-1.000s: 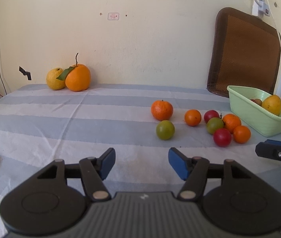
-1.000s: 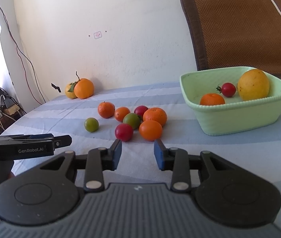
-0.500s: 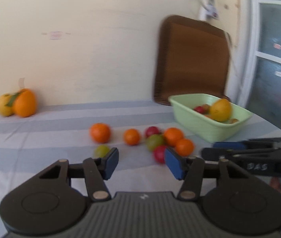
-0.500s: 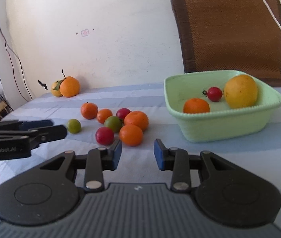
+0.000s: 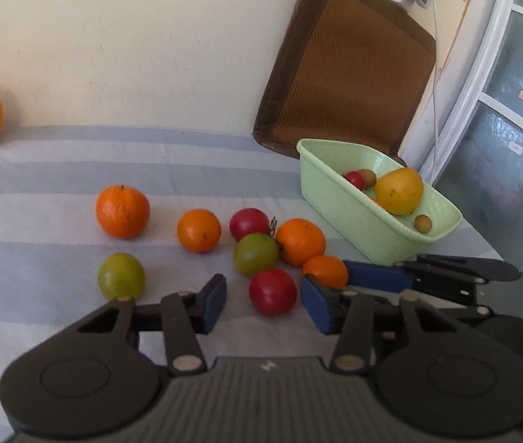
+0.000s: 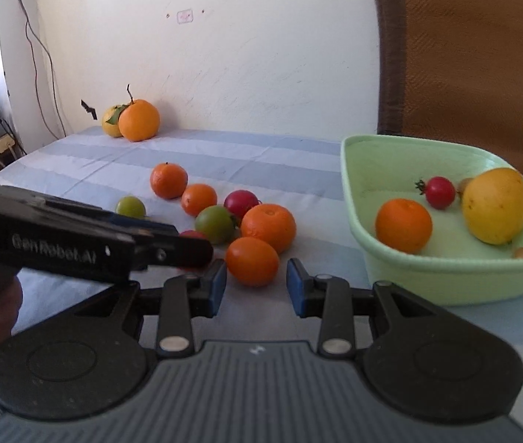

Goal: Organize fruits
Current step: 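Grasp a red tomato with the left tool while the right tool grasps a mandarin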

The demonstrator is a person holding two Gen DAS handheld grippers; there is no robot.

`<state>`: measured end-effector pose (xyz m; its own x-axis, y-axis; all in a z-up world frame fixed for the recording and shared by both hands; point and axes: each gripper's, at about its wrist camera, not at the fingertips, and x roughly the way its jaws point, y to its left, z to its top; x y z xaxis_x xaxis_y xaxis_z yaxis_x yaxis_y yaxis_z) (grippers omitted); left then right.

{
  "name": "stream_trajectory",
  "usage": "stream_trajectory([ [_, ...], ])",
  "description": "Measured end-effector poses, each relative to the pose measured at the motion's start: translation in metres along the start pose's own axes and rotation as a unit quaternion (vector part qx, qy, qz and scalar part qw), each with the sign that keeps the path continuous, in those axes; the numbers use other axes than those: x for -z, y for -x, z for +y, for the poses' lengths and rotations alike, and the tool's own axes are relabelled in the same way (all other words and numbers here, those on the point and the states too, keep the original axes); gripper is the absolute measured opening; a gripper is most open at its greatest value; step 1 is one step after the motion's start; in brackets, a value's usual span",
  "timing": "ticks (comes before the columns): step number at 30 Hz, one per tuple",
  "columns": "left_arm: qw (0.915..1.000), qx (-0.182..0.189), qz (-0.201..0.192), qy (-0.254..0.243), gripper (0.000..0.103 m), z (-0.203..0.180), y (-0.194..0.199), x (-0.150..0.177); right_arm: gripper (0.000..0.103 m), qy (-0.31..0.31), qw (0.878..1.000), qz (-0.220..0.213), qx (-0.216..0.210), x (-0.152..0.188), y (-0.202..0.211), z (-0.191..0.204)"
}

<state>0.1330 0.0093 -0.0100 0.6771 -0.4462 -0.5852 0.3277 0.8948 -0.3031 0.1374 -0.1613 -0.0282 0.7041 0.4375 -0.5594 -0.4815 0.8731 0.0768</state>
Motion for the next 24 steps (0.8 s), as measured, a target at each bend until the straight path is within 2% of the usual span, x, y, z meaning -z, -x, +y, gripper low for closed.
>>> stream_trajectory([
  [3,0.9999,0.008,0.001,0.007,0.030,0.002,0.000,0.000,0.037,0.011,1.000,0.002,-0.003,-0.001,-0.001,0.002],
  [4,0.9999,0.009,0.001,0.009,0.029,0.002,0.000,0.000,0.033,0.012,1.000,0.001,-0.006,-0.001,-0.001,0.003],
  [9,0.9997,0.015,0.003,0.020,0.029,-0.003,0.006,0.004,0.032,0.018,1.000,-0.005,-0.012,0.005,0.009,0.005],
  [15,0.9978,0.043,0.000,0.049,0.029,-0.011,0.018,0.013,0.032,0.005,1.000,-0.015,-0.025,0.018,0.029,0.003],
  [21,0.9981,0.052,-0.013,0.030,0.029,-0.035,0.021,0.003,0.032,-0.012,0.999,-0.041,-0.022,0.024,0.045,-0.002],
  [24,0.9989,0.042,-0.017,0.014,0.029,-0.045,0.020,0.003,0.032,-0.017,0.999,-0.046,-0.019,0.026,0.048,-0.005],
])
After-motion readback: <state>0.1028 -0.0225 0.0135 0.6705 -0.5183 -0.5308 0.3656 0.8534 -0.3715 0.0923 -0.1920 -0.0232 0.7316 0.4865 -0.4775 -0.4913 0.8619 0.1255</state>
